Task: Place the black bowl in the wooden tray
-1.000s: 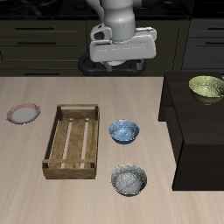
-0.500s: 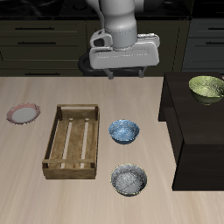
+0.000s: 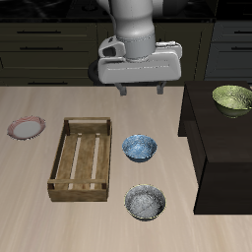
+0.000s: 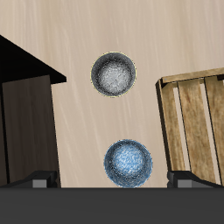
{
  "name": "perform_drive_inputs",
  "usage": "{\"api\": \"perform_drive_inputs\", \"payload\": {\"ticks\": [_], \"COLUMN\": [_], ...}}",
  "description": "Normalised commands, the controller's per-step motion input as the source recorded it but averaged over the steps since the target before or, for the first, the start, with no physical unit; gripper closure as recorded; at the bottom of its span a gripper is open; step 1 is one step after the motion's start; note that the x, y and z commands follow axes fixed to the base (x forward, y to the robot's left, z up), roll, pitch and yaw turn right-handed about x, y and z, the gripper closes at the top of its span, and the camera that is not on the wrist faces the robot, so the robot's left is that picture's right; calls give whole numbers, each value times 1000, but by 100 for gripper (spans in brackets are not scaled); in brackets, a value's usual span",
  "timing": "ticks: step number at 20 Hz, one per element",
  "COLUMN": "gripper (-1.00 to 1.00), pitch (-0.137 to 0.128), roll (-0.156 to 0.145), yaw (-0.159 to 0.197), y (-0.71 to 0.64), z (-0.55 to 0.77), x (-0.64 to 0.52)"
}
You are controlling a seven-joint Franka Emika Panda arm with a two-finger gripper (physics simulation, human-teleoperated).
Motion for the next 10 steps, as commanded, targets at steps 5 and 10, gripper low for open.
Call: {"api": "perform_drive_inputs", "payload": {"ticks": [5, 10], "gripper": [-100, -100], "pitch": [-25, -8], "roll": [-12, 0], "yaw": [-6, -16], "y": [-26, -84], "z": [101, 93], "x": [383, 360]}}
